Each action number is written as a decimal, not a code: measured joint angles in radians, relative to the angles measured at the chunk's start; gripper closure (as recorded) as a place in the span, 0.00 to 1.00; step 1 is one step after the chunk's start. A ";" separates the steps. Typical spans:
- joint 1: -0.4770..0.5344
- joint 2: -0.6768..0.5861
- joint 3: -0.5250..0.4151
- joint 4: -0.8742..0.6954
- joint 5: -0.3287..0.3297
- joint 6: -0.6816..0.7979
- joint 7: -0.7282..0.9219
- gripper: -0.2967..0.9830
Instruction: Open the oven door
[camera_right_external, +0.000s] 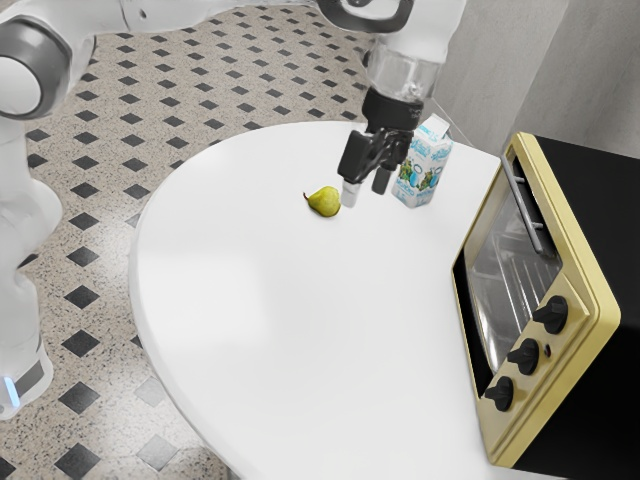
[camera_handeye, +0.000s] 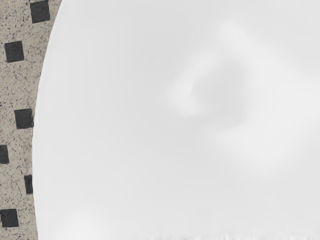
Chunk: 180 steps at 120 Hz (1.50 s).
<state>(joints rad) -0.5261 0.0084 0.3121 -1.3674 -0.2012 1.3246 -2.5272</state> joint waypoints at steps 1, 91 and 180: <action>-0.006 0.000 0.000 0.000 0.001 0.000 0.001 0.23; 0.614 -0.133 -0.529 0.001 0.218 0.118 0.317 0.23; 0.635 -0.116 -0.682 -0.149 0.400 0.561 0.985 0.23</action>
<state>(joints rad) 0.1092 -0.1080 -0.3699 -1.5159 0.1988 1.8852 -1.5421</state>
